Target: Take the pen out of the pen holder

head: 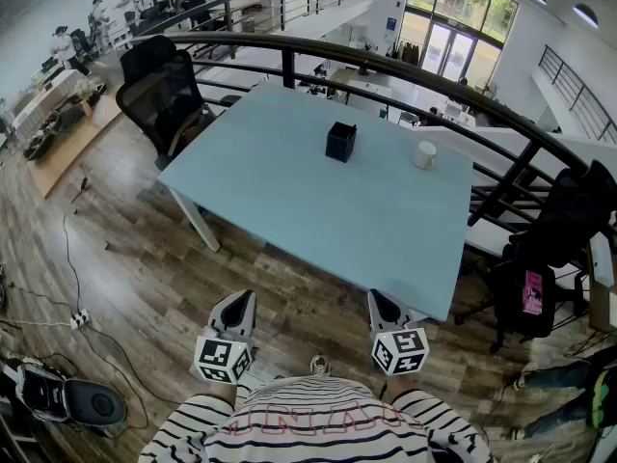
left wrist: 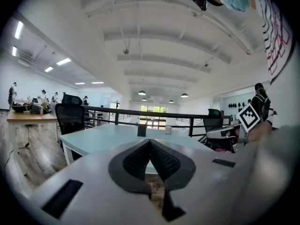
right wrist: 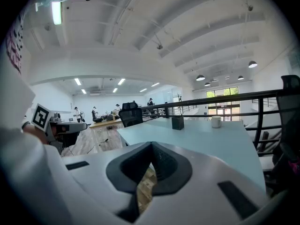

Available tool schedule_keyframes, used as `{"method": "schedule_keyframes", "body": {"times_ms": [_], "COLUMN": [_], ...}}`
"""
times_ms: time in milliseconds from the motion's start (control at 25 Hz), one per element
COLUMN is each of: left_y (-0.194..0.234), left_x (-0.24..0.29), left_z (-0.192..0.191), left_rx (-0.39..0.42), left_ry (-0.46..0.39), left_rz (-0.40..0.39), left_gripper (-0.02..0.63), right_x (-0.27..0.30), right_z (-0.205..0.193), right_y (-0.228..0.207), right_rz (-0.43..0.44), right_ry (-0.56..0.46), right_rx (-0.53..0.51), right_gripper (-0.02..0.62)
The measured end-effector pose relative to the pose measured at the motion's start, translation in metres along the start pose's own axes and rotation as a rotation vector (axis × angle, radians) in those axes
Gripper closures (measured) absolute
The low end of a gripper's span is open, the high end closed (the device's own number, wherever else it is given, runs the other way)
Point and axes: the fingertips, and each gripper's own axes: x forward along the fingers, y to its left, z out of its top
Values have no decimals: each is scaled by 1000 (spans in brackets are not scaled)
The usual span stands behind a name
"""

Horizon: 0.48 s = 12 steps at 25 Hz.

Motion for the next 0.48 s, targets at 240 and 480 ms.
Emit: {"method": "schedule_keyframes", "body": {"times_ms": [240,480], "left_y": [-15,-21], "left_x": [25,38], "left_z": [-5,-12], "left_rx": [-13,-48], "left_ry": [-22,-32], "left_rz": [20,36], "left_gripper": [582,581], "right_x": [10,22], "right_z": [-1,5], "right_y": [-23,-37], "right_rz": [29,46], "right_ry": [-22,-53], "right_rx": [19,77], "right_gripper": [568,566]}}
